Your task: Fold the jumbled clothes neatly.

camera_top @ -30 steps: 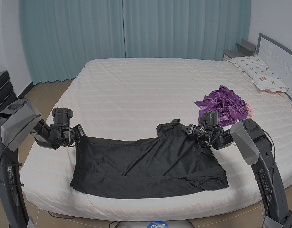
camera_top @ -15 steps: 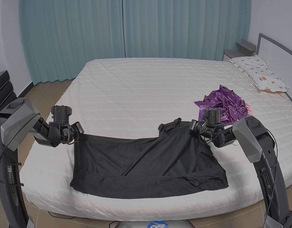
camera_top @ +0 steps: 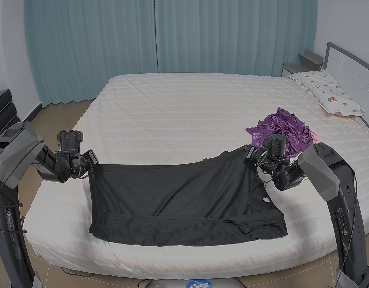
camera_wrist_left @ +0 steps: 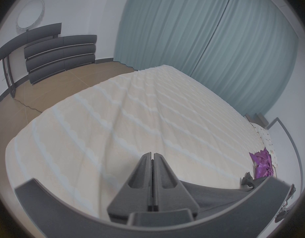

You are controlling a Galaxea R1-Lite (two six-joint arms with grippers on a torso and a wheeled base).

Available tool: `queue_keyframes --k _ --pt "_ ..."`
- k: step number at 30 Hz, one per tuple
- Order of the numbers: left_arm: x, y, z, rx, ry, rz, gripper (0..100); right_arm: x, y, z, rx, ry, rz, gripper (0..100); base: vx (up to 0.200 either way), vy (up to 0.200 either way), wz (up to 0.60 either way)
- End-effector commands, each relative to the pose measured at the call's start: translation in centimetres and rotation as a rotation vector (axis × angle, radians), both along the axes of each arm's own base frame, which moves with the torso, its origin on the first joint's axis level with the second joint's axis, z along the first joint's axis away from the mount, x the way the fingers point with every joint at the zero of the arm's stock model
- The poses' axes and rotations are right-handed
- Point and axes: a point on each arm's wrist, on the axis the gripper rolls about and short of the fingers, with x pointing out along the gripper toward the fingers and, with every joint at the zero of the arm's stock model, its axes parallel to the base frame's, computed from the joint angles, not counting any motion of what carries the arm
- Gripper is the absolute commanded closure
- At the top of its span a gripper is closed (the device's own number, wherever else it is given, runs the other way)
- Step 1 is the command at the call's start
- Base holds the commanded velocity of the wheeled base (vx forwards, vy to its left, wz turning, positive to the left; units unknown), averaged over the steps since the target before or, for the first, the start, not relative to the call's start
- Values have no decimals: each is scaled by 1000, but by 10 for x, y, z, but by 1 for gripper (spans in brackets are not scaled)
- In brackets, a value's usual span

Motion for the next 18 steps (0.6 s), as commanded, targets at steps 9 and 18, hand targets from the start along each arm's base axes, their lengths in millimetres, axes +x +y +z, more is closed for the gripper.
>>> queue_keyframes --k 9,18 --pt "-8 18 -2 -4 21 40 100 -1 -1 4 -30 -26 6 100 0 0 0" --pt "-7 12 -2 0 19 22 100 -13 -1 7 -35 -15 13 100 0 0 0"
